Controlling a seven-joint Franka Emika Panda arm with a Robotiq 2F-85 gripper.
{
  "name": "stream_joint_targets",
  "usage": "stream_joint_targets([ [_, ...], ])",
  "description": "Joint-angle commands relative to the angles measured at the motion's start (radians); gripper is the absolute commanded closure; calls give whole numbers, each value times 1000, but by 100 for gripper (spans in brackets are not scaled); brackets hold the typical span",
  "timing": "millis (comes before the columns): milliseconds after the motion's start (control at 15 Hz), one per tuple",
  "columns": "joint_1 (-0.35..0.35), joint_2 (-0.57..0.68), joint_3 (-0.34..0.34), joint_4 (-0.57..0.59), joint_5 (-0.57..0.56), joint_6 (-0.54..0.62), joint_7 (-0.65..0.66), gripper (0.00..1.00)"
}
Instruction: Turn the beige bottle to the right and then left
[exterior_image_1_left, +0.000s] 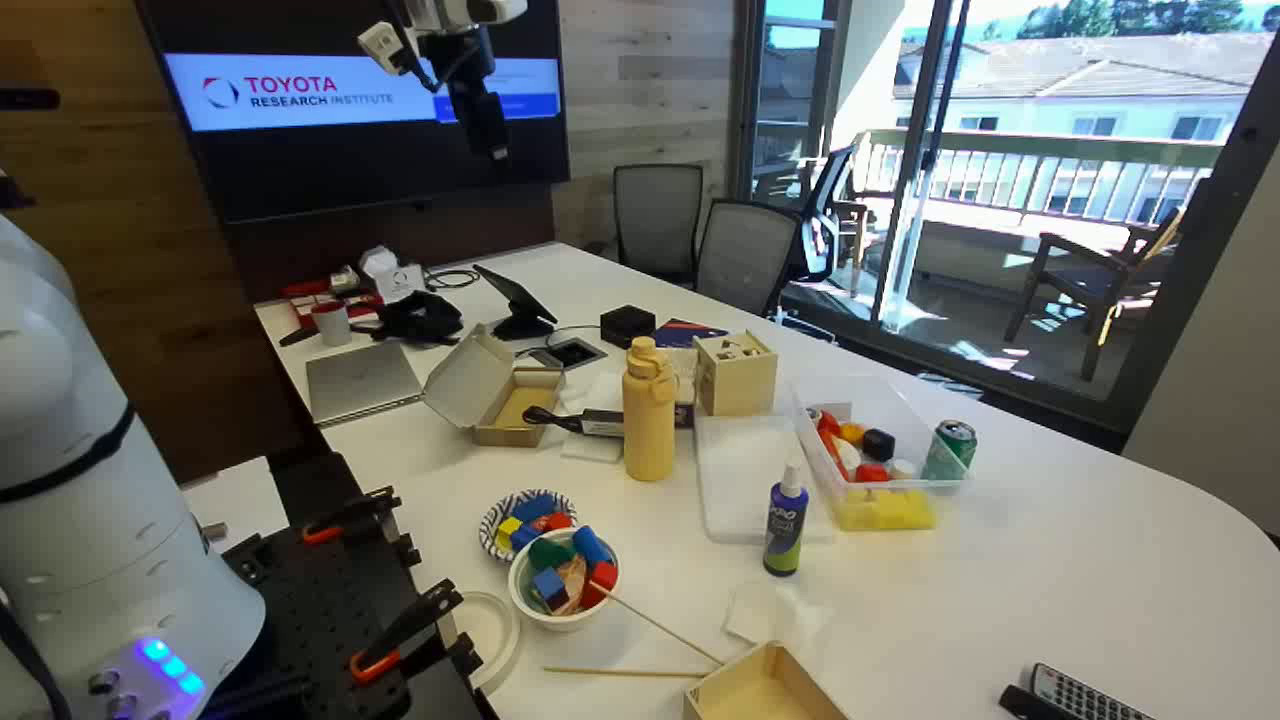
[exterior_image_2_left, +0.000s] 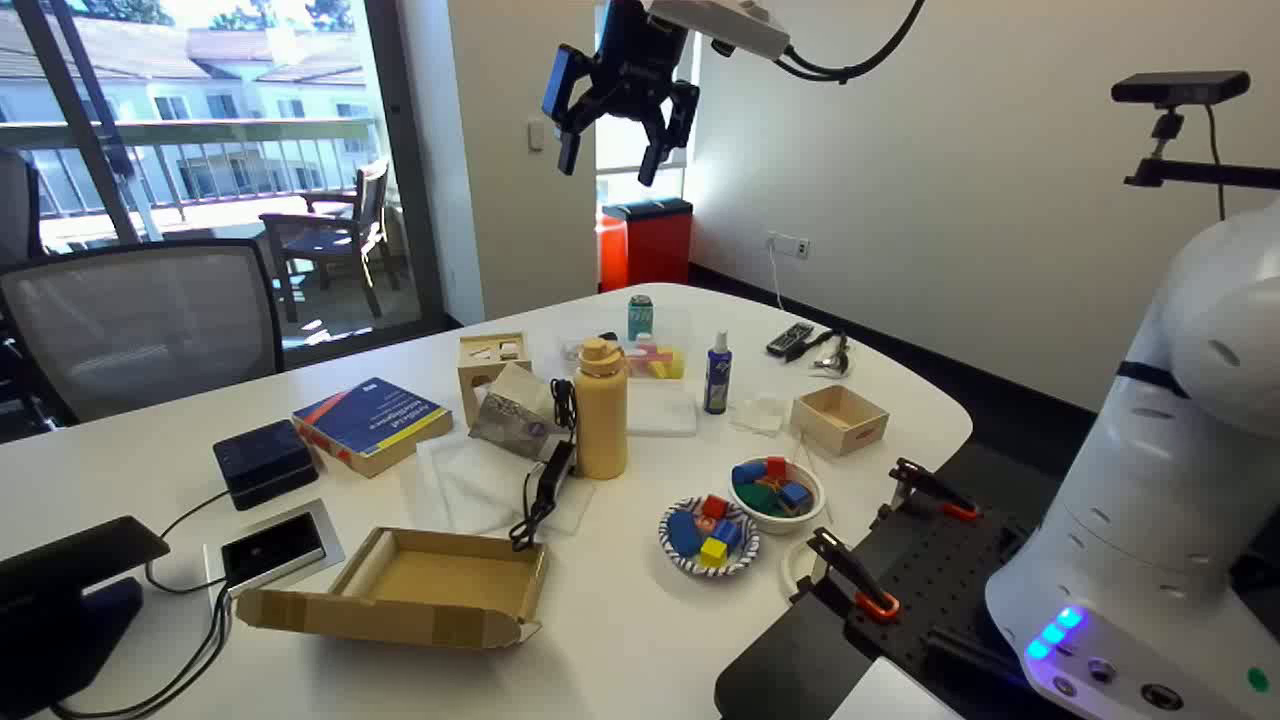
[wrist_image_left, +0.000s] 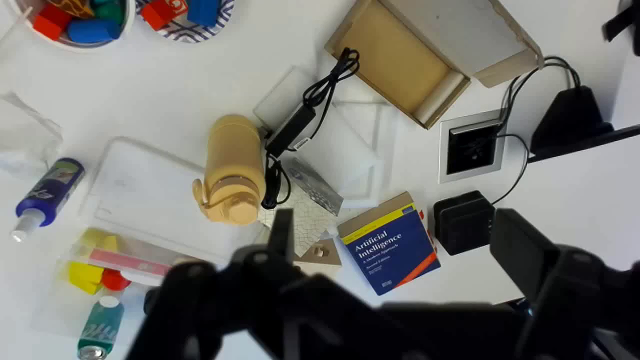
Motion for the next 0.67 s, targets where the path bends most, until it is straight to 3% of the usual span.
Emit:
stream_joint_targets([
  [0, 7, 1, -7, 2, -4, -3, 3, 0],
  [267, -10, 105, -40, 52, -5, -20, -41, 0],
  [600, -33, 394, -129, 185, 11, -24, -166, 0],
])
